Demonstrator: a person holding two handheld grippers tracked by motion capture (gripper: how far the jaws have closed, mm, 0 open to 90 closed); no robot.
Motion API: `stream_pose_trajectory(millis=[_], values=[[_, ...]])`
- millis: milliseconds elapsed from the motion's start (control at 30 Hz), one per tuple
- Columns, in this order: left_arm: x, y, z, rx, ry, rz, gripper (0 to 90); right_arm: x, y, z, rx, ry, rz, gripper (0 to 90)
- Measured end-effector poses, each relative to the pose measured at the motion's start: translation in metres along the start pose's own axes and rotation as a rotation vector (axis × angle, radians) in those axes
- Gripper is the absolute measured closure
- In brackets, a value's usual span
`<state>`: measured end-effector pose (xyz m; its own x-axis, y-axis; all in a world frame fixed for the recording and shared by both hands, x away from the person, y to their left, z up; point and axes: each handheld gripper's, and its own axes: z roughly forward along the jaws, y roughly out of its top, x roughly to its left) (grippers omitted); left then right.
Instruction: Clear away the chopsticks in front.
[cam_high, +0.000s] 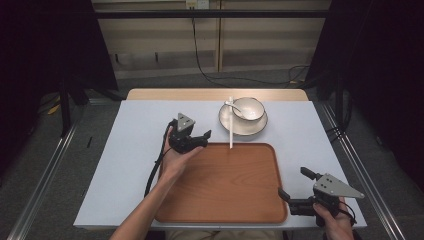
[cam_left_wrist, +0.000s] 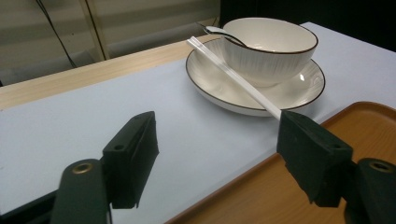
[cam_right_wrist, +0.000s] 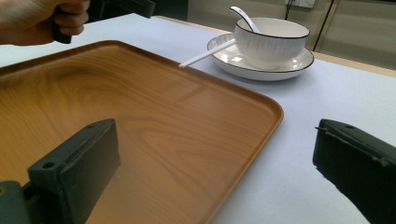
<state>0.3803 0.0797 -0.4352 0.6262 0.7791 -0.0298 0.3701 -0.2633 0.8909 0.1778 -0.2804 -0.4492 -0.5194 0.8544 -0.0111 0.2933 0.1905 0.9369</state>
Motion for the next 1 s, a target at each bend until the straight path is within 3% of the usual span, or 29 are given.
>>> stream_pose_trajectory(millis=[133,167,400,467,533,600,700,900,1000], values=[[-0.005,0.006,0.018,-0.010,-0.041,-0.054,28.7,0.000,0.000,0.000,0.002,0.002,0.003,0.2],[-0.006,0.009,0.021,0.003,-0.041,-0.027,29.7,0.000,0.000,0.001,0.001,0.001,0.004,0.2],[-0.010,0.018,0.043,0.026,-0.059,-0.044,33.2,0.002,0.000,0.002,0.003,0.019,-0.009,0.2],[-0.010,0.019,0.050,0.030,-0.049,-0.045,36.7,0.002,0.000,0.002,0.007,0.016,-0.006,0.2],[-0.006,0.020,0.059,0.032,-0.064,-0.071,37.6,0.002,0.000,0.002,0.008,0.020,-0.004,0.2],[0.000,0.022,0.069,0.040,-0.046,-0.093,38.9,0.002,0.000,0.003,0.013,0.029,-0.005,0.2],[0.005,0.023,0.074,0.050,-0.053,-0.102,42.2,0.002,0.000,0.004,0.011,0.027,-0.008,0.2],[0.004,0.029,0.085,0.085,-0.052,-0.081,49.9,0.001,0.000,0.003,0.008,0.026,-0.008,0.2],[0.001,0.032,0.093,0.107,-0.051,-0.049,52.7,0.000,-0.001,0.003,0.008,0.028,-0.007,0.2]])
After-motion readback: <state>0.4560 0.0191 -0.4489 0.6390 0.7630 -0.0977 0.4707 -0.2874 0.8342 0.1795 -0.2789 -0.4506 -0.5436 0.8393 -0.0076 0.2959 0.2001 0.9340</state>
